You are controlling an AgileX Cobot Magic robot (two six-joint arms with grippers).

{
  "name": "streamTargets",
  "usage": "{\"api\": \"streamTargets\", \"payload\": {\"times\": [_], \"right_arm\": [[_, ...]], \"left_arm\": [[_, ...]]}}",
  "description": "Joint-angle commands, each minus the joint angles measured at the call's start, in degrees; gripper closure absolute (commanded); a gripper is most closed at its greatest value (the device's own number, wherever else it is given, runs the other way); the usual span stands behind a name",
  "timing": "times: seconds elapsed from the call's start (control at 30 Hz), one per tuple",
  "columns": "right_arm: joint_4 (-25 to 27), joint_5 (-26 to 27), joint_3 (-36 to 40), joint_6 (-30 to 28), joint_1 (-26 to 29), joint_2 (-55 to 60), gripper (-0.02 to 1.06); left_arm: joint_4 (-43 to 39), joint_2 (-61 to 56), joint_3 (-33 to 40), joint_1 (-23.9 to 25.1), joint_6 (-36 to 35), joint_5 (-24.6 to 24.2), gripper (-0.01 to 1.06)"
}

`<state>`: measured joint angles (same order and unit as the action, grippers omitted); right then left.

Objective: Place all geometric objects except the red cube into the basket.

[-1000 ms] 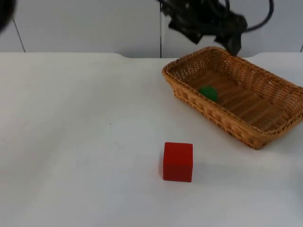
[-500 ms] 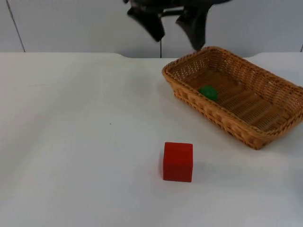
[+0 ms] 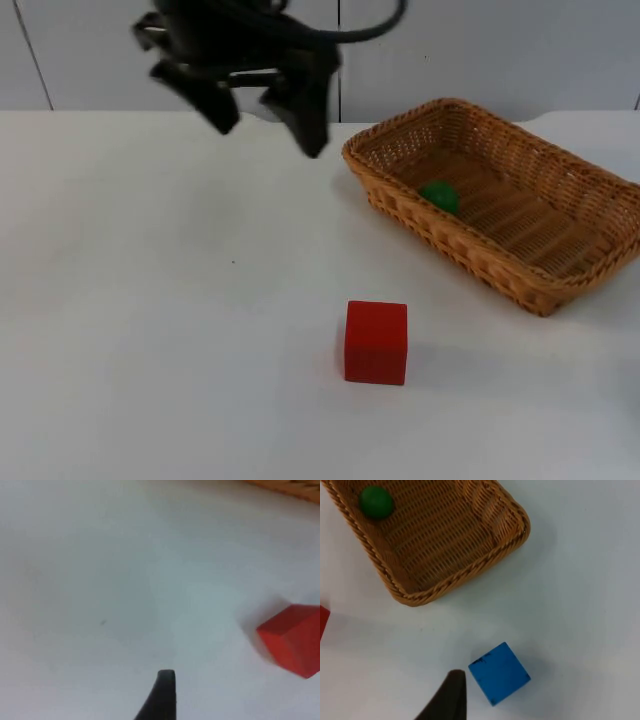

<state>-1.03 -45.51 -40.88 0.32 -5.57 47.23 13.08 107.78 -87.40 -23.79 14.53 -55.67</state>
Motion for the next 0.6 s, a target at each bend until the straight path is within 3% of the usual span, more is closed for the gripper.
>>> {"api": "streamTargets", "payload": {"times": [0.0,0.13,0.43,0.57], "right_arm": [[0.19,-0.03,0.01,0.07,0.32,-0.17,-0.01],[0.19,-0.03,0.01,0.07,0.32,-0.17,-0.01],[0.3,-0.02,0.01,0.07,0.32,-0.17,-0.01],[0.3,-0.02,0.01,0.07,0.32,-0.17,-0.01]], "left_arm": [[-0.39,-3.86,6.21,2.57,-1.52,3.62,0.22],[-0.3,-12.05,18.96,9.15,-2.62,7.86,0.22],[0.09,-26.16,34.03,17.77,-2.99,11.64,0.21],[-0.17,-35.14,40.71,18.76,-3.36,11.76,0.02]]}}
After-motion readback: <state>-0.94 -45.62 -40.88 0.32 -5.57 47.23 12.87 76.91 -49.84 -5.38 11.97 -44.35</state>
